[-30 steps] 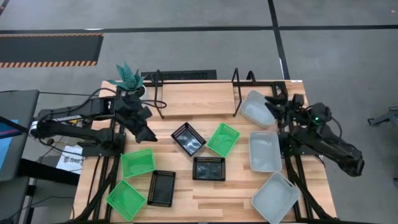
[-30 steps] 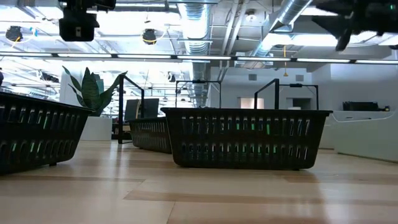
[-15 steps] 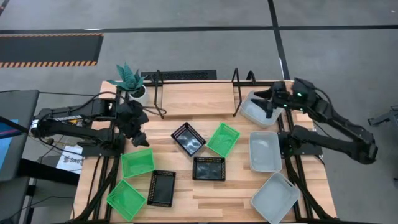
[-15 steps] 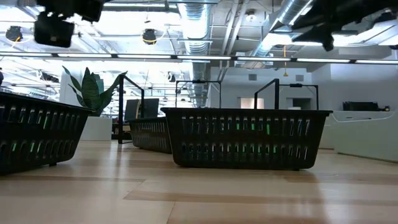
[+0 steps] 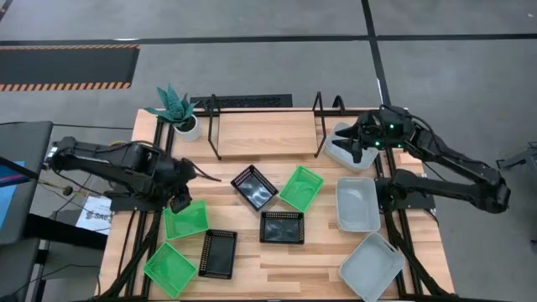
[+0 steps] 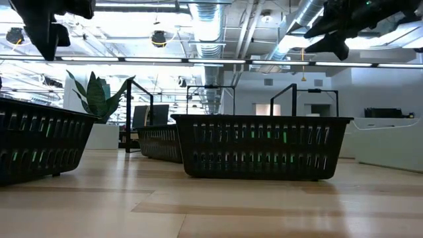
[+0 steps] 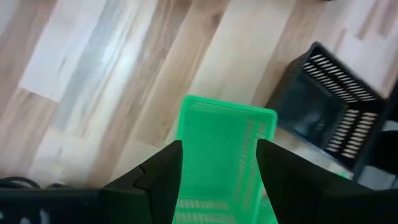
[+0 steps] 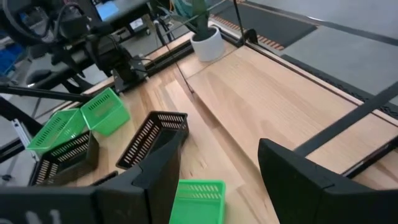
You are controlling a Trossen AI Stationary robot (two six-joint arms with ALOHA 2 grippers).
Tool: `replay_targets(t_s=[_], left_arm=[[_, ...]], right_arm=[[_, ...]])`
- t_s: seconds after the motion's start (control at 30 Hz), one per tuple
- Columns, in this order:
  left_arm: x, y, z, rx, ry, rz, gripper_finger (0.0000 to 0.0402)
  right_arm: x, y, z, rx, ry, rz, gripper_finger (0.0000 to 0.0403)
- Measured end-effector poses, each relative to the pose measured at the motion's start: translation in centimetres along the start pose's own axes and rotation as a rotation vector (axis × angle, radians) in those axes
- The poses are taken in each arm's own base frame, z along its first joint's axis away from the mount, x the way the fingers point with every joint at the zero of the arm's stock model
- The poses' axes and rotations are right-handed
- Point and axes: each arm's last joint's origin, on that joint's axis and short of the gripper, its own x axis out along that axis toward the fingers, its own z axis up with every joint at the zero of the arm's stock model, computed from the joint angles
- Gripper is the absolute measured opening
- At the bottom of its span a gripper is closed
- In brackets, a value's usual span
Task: Stack baskets on shelf by color
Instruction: Put the left green bin on the shelf
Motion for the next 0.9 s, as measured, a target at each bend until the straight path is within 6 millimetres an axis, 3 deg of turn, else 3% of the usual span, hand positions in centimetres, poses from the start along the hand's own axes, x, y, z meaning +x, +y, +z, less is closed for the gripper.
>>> replay_targets(t_s=[0.43,0.9], left_arm=[[7.1,-0.7,-0.4,0.050,0.171,0.113,0.0194],[11.4,1.5,-2.7,0.033,0.218,0.167,0.0193]], right_arm=[[0.1,-0.1,-0.4,0.016,0.041,-0.011,0.0237],[0.1,-0.1,-0.4,0.055,0.039,-0.009,0.0237]])
